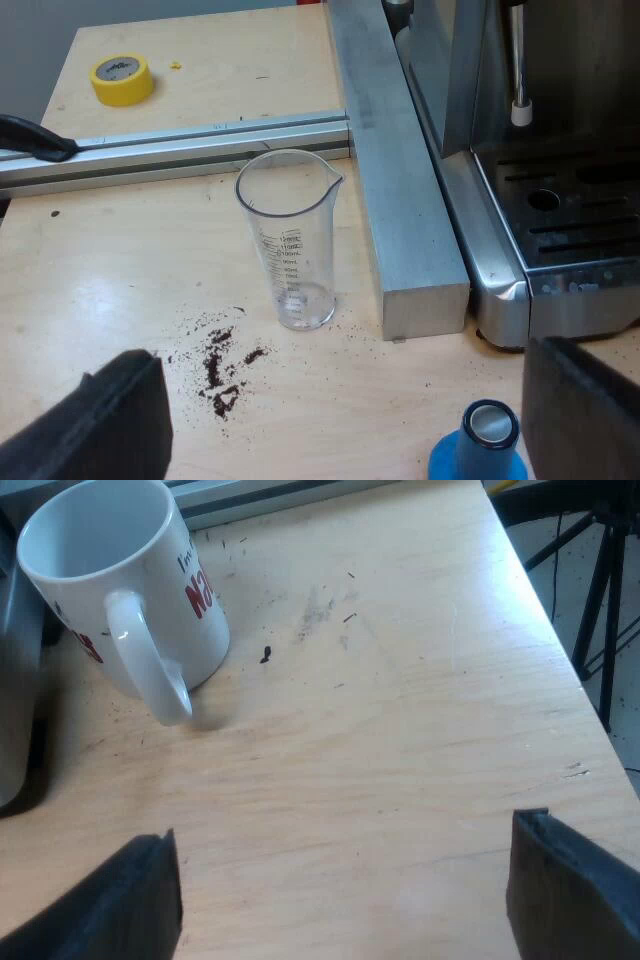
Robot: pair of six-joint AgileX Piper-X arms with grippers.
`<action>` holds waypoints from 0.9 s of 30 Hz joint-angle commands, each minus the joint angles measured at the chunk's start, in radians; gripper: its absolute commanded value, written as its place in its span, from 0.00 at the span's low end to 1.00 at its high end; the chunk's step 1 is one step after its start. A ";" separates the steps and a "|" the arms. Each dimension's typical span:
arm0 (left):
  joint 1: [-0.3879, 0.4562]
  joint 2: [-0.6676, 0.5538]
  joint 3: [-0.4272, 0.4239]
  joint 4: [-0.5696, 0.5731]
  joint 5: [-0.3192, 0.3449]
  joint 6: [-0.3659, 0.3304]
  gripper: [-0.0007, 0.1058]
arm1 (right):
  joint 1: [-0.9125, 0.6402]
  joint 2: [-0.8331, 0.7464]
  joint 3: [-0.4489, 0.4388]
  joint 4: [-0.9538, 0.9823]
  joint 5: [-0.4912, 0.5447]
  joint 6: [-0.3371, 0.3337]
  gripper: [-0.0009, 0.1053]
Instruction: Place mug into machine
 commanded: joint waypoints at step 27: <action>-0.334 -0.011 0.011 -0.248 0.383 0.005 0.69 | 0.205 0.224 -0.212 0.068 -0.141 -0.004 0.65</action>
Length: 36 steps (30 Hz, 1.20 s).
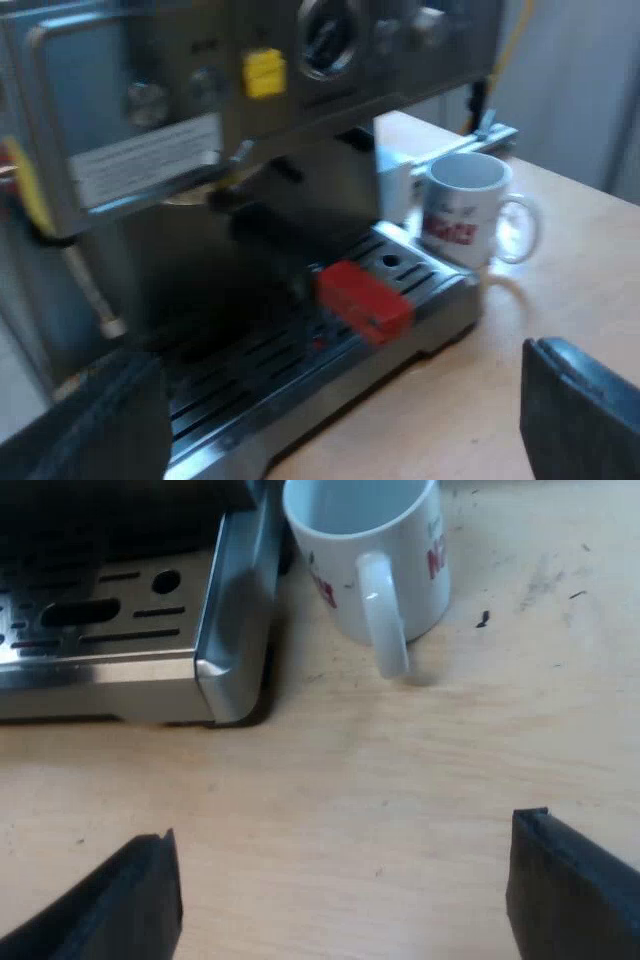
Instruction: Place mug into machine
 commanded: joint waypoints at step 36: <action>-0.048 -0.009 0.291 -0.302 0.181 0.000 0.69 | 0.017 0.045 0.592 -0.899 0.108 -0.106 0.65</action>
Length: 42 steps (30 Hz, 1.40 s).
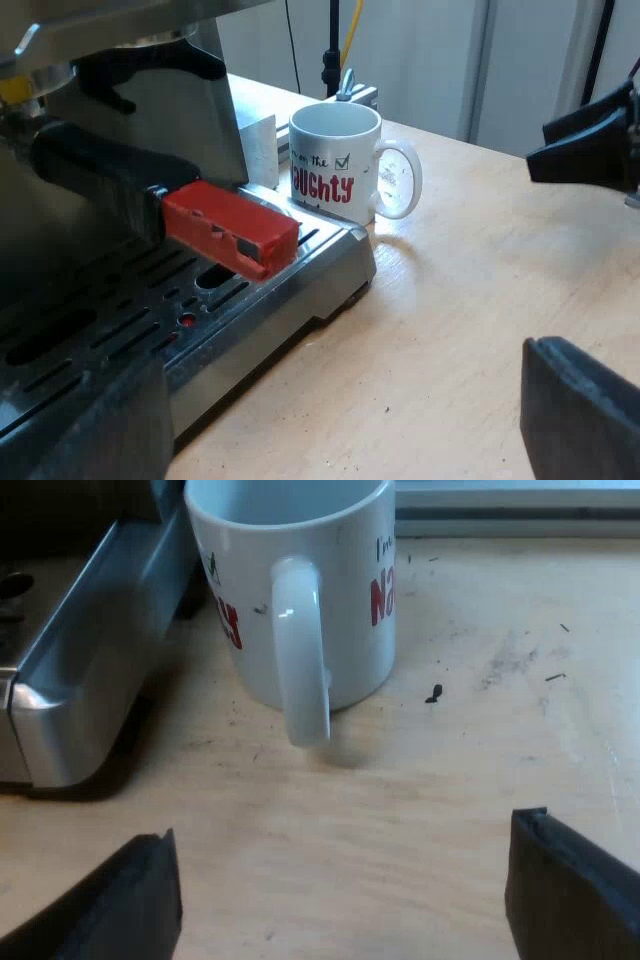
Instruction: Place mug into machine
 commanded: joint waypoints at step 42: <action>-0.003 -0.011 -0.003 -0.011 0.012 -0.001 0.69 | 0.090 1.274 -0.249 -1.041 0.093 0.041 0.61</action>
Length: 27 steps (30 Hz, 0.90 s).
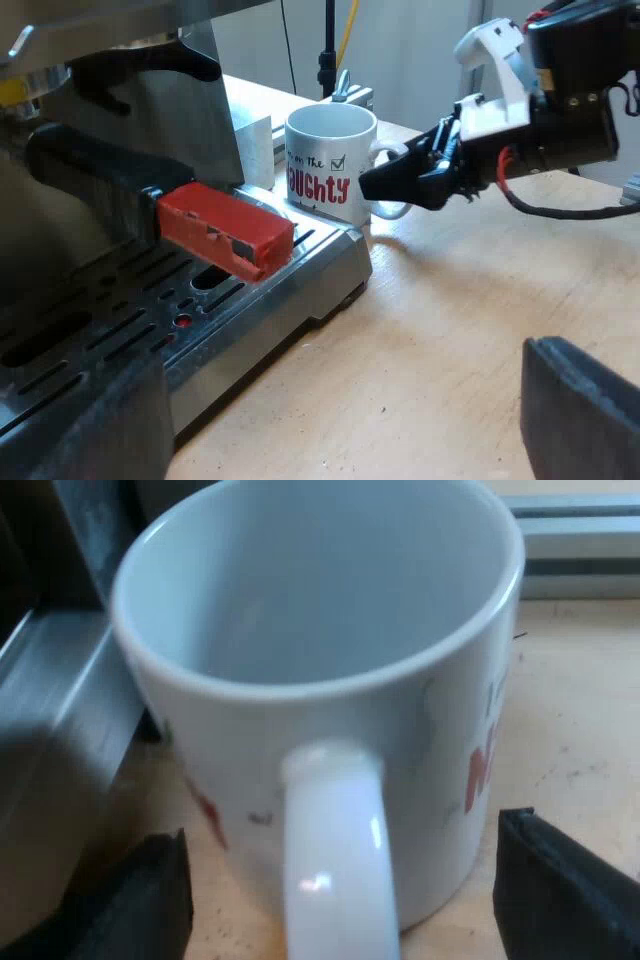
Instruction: Place mug into machine
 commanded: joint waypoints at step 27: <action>-0.003 -0.011 -0.003 0.034 -0.294 0.011 0.69 | 0.009 -0.524 -0.016 0.567 -0.014 -0.075 0.01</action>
